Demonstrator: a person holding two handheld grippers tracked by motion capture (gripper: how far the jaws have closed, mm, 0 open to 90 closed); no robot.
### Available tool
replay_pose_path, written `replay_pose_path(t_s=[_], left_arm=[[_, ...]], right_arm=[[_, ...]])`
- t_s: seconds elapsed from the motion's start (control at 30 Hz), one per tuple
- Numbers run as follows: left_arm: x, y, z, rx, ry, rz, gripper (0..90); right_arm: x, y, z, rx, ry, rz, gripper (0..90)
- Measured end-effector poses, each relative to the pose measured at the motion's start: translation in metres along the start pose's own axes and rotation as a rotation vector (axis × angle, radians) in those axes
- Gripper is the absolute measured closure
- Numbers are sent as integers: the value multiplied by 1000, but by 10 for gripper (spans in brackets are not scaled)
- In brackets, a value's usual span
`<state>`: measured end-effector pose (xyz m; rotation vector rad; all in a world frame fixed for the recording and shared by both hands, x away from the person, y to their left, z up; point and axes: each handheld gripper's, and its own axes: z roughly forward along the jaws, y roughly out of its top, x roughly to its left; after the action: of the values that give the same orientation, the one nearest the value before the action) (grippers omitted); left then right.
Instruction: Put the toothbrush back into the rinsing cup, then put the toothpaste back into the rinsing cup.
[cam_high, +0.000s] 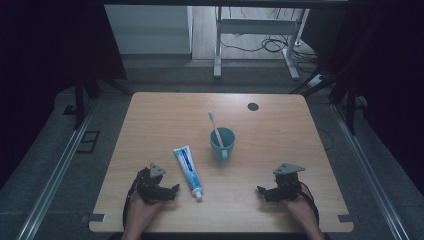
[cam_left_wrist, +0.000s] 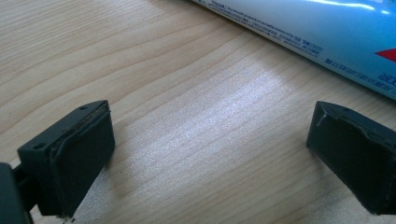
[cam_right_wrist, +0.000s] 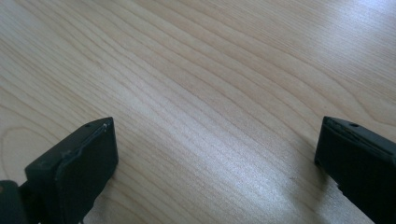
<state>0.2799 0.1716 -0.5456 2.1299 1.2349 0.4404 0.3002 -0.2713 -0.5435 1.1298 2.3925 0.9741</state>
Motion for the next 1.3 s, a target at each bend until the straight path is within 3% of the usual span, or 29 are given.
replay_pose_path(t_s=[0.27, 0.47, 0.67, 1.03, 1.3], left_arm=[[0, -1, -2, -14, -4, 4, 58], [1, -2, -4, -35, -12, 18, 158], [-1, 1, -6, -37, -28, 30, 310], [-1, 6, -19, -82, -110, 12, 628], [-5, 11, -26, -78, -136, 62, 843]], right_arm=[[1, -1, -1, 0, -4, 7, 0], [1, -2, -2, -1, -6, 8, 0], [1, -2, -2, -2, -7, 8, 0], [0, -2, -2, -2, -7, 9, 0], [1, -2, -2, -2, -9, 9, 0]])
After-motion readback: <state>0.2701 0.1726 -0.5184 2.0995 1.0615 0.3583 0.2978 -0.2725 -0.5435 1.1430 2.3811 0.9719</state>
